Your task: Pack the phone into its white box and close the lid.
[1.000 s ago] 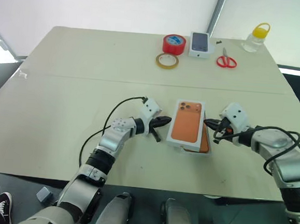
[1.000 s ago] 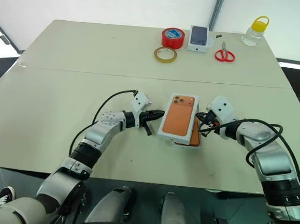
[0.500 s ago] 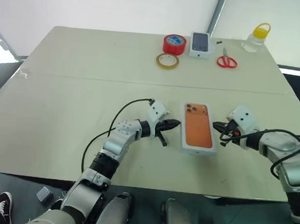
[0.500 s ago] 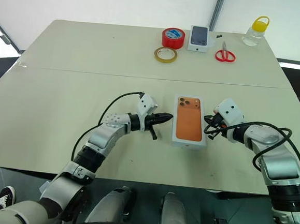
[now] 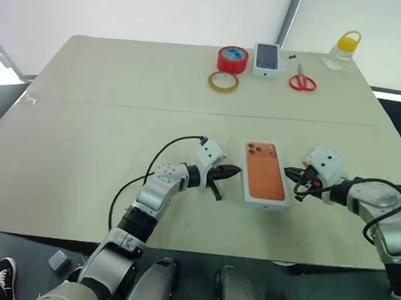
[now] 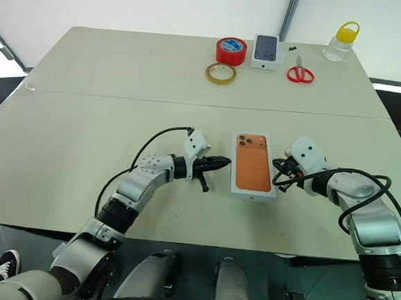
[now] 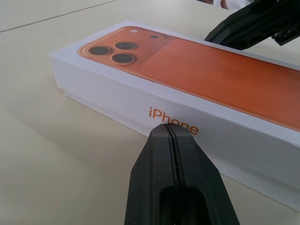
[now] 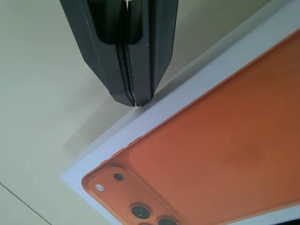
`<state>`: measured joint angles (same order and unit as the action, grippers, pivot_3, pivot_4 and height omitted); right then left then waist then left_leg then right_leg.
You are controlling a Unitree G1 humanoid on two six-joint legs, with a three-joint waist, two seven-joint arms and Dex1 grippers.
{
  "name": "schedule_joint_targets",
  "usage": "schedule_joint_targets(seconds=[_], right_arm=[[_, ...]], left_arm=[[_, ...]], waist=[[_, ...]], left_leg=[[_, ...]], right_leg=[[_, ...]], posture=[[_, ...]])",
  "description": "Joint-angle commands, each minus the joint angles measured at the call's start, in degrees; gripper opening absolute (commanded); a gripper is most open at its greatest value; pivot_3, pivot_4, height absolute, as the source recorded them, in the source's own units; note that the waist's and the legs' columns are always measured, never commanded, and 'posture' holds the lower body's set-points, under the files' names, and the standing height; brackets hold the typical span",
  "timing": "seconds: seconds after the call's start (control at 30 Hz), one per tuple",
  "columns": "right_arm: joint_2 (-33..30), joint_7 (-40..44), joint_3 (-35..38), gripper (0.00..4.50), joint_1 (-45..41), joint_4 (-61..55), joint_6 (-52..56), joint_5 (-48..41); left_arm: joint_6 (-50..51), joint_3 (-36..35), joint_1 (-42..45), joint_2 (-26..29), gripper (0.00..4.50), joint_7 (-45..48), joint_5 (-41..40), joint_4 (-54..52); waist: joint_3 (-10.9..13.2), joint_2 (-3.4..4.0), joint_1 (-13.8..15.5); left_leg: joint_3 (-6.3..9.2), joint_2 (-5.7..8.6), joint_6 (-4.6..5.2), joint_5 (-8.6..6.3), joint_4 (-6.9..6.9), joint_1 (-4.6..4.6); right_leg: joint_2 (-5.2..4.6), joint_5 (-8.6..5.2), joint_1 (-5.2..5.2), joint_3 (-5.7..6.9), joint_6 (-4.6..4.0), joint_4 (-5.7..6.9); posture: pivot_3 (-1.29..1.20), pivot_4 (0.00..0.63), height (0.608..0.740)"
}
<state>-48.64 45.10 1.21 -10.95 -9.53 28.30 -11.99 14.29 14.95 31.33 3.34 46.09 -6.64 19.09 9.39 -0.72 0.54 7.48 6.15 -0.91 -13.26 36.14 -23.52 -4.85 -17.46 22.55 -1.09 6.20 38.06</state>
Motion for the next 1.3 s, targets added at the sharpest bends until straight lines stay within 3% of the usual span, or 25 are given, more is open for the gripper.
schedule_joint_targets(seconds=[0.03,0.3,0.43,0.63,0.83,1.03,1.13,1.27,1.3], right_arm=[[-1.3,0.3,-0.4,0.03,-0.6,0.6,-2.4,2.6],[-3.9,0.6,2.5,0.03,-7.2,8.9,-5.6,4.8],[0.0,3.6,5.7,0.03,-9.7,4.2,-0.6,-4.4],[-1.6,11.3,3.5,0.03,-1.6,-6.1,5.0,-10.8],[-7.9,12.6,-4.7,0.03,8.7,-8.1,-1.9,0.0],[-5.2,10.2,-4.0,0.03,6.1,-7.3,-2.4,-0.2],[-0.2,6.7,0.1,0.03,-1.5,-4.5,2.8,-5.1],[5.7,1.5,2.5,0.03,-9.8,-4.1,6.9,-7.8],[7.5,0.3,2.7,0.0,-11.4,-4.4,8.8,-9.2]], left_arm=[[-1.1,-2.8,0.8,0.6,0.0,-1.1,-1.5,-0.2],[-0.9,-9.6,8.6,-0.2,0.0,-2.3,-6.6,3.0],[-3.6,-10.3,14.2,-2.9,0.0,-3.6,-6.3,9.3],[-8.0,-7.9,18.8,-8.7,0.0,-5.6,-2.5,23.4],[-10.9,-2.6,17.2,-8.9,0.0,-4.9,4.0,30.7],[-11.8,-3.2,16.5,-7.5,0.0,-3.9,4.6,30.2],[-10.2,-7.8,17.4,-6.4,0.0,-3.8,0.4,26.4],[-5.6,-11.3,14.0,-1.3,0.0,-1.6,-3.8,14.7],[-3.5,-11.8,12.5,0.4,0.26,-1.1,-4.8,10.4]], waist=[[0.0,0.01,0.0],[0.0,-0.01,0.1],[0.0,-0.03,0.0],[0.1,-0.14,0.4],[0.0,-0.16,0.0],[-0.4,-0.73,-0.1],[-0.4,-0.74,-0.7],[-0.3,-0.64,-1.8],[-0.3,-0.63,-1.8]], left_leg=[[0.0,0.0,-0.01,0.0,0.0,0.01],[-0.02,0.01,-0.21,0.12,0.04,0.0],[-0.03,-0.01,-0.29,0.17,0.02,0.0],[0.0,0.04,-0.27,0.16,0.08,-0.01],[-0.06,0.0,-0.01,0.0,0.1,0.17],[-0.02,-0.05,0.01,-0.03,0.07,0.27],[-0.02,-0.08,-0.01,-0.02,0.08,0.27],[-0.02,-0.09,-0.1,0.04,0.01,0.07],[-0.02,-0.11,-0.21,0.11,-0.06,0.05]], right_leg=[[0.01,0.0,0.0,0.0,0.0,0.01],[0.0,0.0,0.0,0.03,0.0,0.03],[0.03,0.0,-0.01,0.05,0.0,0.0],[0.04,-0.02,-0.12,0.09,0.04,-0.06],[0.04,-0.03,-0.23,0.06,0.07,0.03],[0.08,-0.04,-0.37,0.07,0.08,-0.02],[0.09,-0.02,-0.33,0.05,0.05,0.01],[0.1,-0.01,0.03,-0.03,0.02,0.14],[0.12,0.0,0.13,-0.12,0.01,0.17]], posture=[[0.0,0.15,0.74],[0.0,0.15,0.74],[0.0,0.15,0.74],[0.0,0.15,0.74],[0.0,0.15,0.74],[0.0,0.15,0.74],[0.0,0.15,0.74],[0.0,0.15,0.74],[0.0,0.15,0.74]])
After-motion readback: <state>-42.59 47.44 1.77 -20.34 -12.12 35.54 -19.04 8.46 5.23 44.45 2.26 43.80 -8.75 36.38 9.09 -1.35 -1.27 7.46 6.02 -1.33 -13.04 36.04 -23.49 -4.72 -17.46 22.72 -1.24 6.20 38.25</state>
